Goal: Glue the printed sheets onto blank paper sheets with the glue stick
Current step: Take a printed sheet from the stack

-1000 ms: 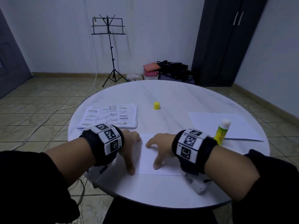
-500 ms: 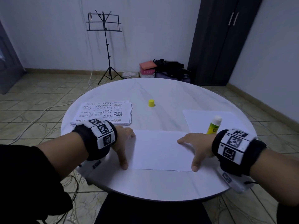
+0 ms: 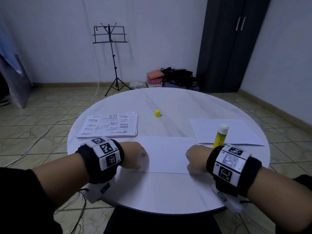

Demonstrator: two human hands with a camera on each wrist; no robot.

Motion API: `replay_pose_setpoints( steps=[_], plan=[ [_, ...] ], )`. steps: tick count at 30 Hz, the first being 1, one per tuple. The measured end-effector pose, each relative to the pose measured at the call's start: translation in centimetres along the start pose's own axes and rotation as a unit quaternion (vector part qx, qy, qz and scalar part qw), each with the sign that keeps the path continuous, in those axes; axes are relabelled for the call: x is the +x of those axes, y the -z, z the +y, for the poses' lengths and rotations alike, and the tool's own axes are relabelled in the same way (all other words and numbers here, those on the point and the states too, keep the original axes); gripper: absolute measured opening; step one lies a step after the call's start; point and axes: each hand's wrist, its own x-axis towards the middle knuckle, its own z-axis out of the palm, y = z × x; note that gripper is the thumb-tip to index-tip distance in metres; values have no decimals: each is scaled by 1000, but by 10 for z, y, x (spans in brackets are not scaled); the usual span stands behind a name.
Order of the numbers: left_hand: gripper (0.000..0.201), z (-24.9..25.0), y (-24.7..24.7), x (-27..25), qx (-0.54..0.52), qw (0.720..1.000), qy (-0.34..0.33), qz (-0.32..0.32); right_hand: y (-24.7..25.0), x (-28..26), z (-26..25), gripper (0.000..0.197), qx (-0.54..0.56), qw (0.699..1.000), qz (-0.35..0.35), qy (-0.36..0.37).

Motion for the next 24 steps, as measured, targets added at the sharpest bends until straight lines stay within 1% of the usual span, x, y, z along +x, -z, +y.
replay_pose_setpoints(
  steps=[3, 6, 9, 11, 13, 16, 20, 24],
  plan=[
    [51, 7, 8, 10, 14, 1000, 11, -5, 6, 2, -5, 15, -9, 1000, -1, -15],
    [43, 11, 17, 20, 28, 999, 26, -3, 10, 10, -7, 18, 45, 999, 0, -23],
    [41, 11, 23, 32, 14, 999, 48, -7, 17, 19, -7, 32, 92, 995, 9, -25],
    [43, 11, 25, 41, 18, 998, 60, -2, 23, 25, -8, 35, 77, 997, 5, -21],
    [45, 13, 27, 49, 28, 997, 75, 13, 29, 32, -10, 35, 54, 998, -3, -17],
    [45, 15, 30, 61, 61, 993, 97, 25, 38, 49, -9, 34, 50, 998, -10, -21],
    [48, 12, 39, 78, 36, 993, 111, 22, 48, 68, -6, 33, 55, 998, -20, -30],
    [50, 8, 46, 87, 15, 993, 111, 38, 56, 82, -4, 20, 66, 997, -25, -38]
  ],
)
